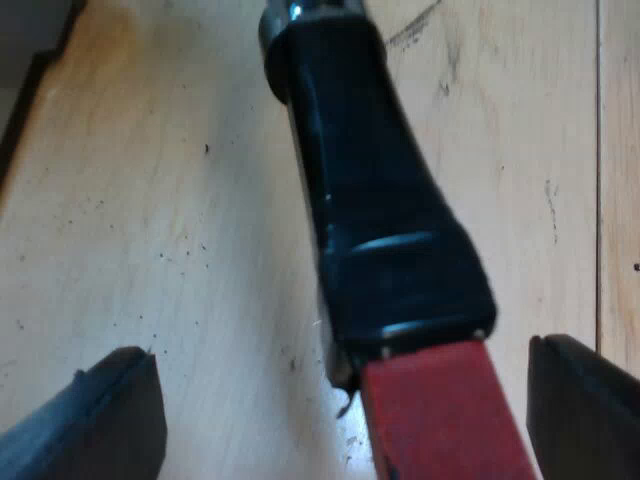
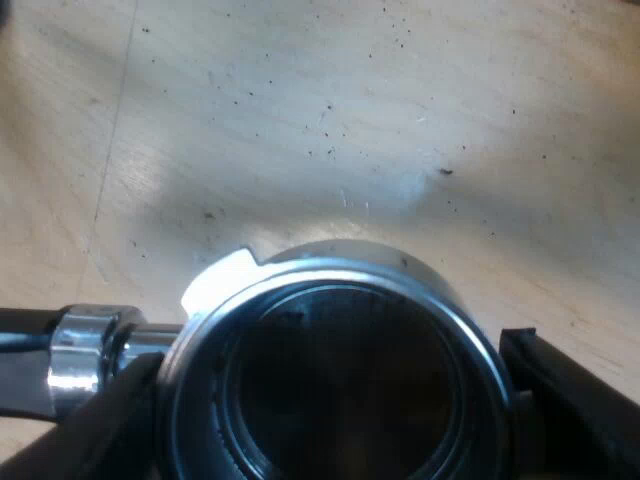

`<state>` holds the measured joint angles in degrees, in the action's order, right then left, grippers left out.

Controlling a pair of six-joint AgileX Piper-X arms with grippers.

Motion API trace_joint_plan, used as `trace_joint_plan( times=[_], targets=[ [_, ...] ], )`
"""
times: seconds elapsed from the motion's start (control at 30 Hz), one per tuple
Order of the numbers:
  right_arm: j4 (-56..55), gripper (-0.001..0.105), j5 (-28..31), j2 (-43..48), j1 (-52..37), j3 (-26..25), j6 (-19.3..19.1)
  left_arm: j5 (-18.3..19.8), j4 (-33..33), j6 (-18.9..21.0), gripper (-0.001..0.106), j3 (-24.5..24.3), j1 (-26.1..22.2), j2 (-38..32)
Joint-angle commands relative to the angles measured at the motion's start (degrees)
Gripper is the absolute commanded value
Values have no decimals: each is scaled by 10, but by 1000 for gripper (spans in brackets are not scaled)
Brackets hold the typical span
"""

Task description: Put the handle in the coffee machine

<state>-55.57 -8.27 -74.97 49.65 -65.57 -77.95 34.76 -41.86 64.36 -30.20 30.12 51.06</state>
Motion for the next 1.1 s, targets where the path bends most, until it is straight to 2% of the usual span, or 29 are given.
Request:
trace_joint_plan(
  times=[0.03, 0.33, 0.43, 0.57, 0.73, 0.93, 1.1],
  targets=[
    [1, 0, -10, 9, 1, -4, 2, -2, 12, -4, 75, -1, 2, 7],
    [1, 0, -10, 9, 1, -4, 2, -2, 23, -4, 75, -1, 2, 12],
    [1, 0, -10, 9, 1, -4, 5, -2, 23, -4, 70, -1, 2, 12],
    [1, 0, -10, 9, 1, -4, 7, -2, 23, -4, 57, -1, 2, 12],
    [1, 0, -7, 9, 1, -4, 7, -2, 16, -4, 47, -1, 2, 12],
    [7, 0, -6, 9, 1, -4, 10, -2, 6, -4, 28, -1, 2, 12],
    [10, 0, -6, 9, 1, -4, 10, -2, 6, -5, 0, -1, 2, 12]
  ],
)
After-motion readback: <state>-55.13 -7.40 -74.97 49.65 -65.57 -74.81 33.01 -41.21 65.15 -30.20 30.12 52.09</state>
